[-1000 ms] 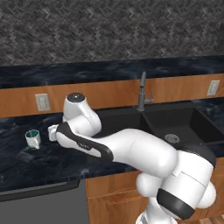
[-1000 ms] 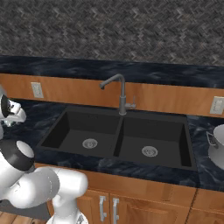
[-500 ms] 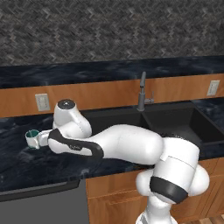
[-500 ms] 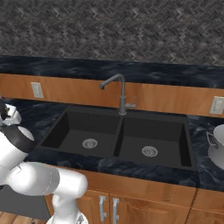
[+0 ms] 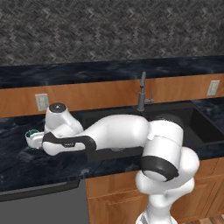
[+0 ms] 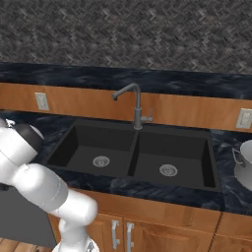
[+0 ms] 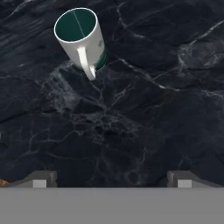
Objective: Place the mug in the left basin and the pot in the right basin of the sink.
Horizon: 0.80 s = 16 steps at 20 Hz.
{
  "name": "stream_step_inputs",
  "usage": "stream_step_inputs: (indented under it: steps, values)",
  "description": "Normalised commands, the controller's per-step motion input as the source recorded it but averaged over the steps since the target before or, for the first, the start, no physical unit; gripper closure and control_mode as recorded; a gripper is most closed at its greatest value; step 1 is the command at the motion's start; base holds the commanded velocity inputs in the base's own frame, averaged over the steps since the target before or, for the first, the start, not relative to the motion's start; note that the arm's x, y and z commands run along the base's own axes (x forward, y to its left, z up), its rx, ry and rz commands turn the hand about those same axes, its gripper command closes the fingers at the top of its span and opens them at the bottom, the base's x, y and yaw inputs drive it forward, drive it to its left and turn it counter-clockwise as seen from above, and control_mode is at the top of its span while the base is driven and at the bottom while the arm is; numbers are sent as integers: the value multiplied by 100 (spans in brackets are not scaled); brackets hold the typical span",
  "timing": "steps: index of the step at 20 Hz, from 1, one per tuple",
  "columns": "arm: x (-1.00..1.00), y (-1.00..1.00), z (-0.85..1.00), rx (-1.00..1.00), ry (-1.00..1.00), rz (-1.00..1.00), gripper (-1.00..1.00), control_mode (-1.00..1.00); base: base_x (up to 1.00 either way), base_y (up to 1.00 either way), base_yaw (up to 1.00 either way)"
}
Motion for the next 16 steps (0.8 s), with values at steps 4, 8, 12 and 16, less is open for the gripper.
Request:
stream_step_inputs:
  steps: [4,8,12,16]
  values:
    - [31,19,-3,0,1,0,-100,-100,0,0,0]
    - [23,20,0,0,0,0,-100,-100,0,0,0]
    - [16,20,0,0,0,0,-100,-100,0,0,0]
    - [14,21,-1,0,0,0,-100,-100,0,0,0]
